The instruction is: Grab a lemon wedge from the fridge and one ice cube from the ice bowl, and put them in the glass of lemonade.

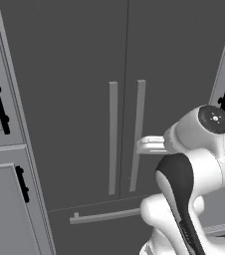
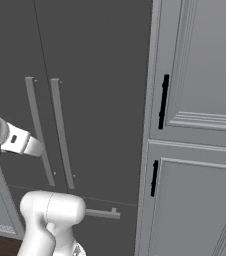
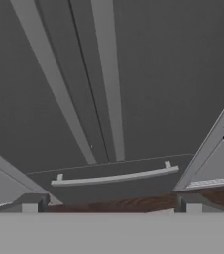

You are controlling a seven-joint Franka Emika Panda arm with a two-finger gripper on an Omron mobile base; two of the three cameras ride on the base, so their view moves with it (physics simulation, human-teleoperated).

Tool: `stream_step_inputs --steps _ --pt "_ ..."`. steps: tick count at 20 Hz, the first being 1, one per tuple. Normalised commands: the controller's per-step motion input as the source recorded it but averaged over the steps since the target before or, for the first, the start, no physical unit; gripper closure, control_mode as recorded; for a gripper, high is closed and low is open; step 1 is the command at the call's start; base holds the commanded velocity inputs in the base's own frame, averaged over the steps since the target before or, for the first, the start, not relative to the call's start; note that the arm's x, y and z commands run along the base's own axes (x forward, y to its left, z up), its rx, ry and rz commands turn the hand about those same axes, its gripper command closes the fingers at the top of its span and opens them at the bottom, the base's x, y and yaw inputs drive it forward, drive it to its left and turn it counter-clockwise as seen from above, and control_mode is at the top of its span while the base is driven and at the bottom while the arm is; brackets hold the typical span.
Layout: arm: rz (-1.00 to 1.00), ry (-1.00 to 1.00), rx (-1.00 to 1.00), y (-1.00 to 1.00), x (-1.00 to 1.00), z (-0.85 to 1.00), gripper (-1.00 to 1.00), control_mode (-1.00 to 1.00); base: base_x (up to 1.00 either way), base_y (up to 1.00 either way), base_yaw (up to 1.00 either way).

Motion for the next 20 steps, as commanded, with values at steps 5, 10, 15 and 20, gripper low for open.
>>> stream_step_inputs --steps 5,10,15,20 --pt "0.0 -0.06 0.01 -0.06 -0.3 0.0 -1.0 -1.0 0.0 0.0 0.0" --pt "0.04 0.0 0.01 -0.08 0.22 0.01 -1.0 -1.0 0.0 0.0 0.0" --pt "0.01 -0.03 0.01 -0.1 -0.18 0.0 -1.0 -1.0 0.0 0.0 0.0" --pt "0.0 -0.04 0.01 -0.09 -0.35 0.0 -1.0 1.0 -0.25 -0.05 0.0"
